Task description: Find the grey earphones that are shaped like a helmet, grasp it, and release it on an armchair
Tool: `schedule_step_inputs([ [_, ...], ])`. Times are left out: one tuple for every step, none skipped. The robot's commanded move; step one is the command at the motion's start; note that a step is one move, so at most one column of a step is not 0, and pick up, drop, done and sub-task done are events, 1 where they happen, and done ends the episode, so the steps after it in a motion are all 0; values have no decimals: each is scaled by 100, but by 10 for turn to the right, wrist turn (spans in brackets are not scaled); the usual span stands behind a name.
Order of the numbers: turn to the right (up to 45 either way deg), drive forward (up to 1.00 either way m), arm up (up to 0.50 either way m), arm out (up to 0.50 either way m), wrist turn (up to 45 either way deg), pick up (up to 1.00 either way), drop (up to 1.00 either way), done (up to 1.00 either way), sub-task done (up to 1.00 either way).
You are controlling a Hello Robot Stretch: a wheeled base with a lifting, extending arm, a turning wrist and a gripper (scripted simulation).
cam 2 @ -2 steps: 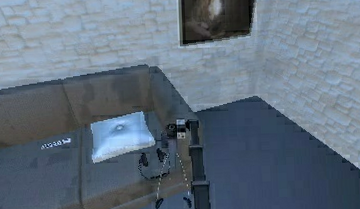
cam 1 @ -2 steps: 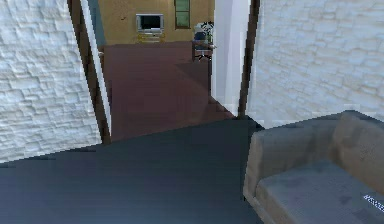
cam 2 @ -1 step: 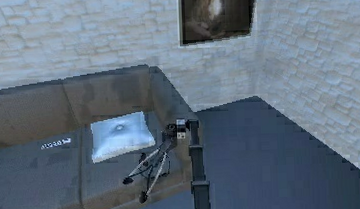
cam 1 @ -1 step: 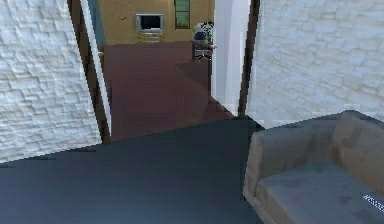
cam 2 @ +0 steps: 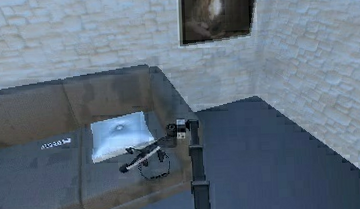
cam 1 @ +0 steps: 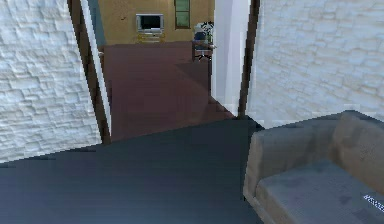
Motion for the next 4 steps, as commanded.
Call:
schedule_step_inputs([
  [0,0,0,0,450,0,0,0,0],
  [0,0,-30,0,0,0,0,0,0],
  [0,0,0,0,0,100,0,0,0],
  [0,0,10,0,0,0,0,0,0],
])
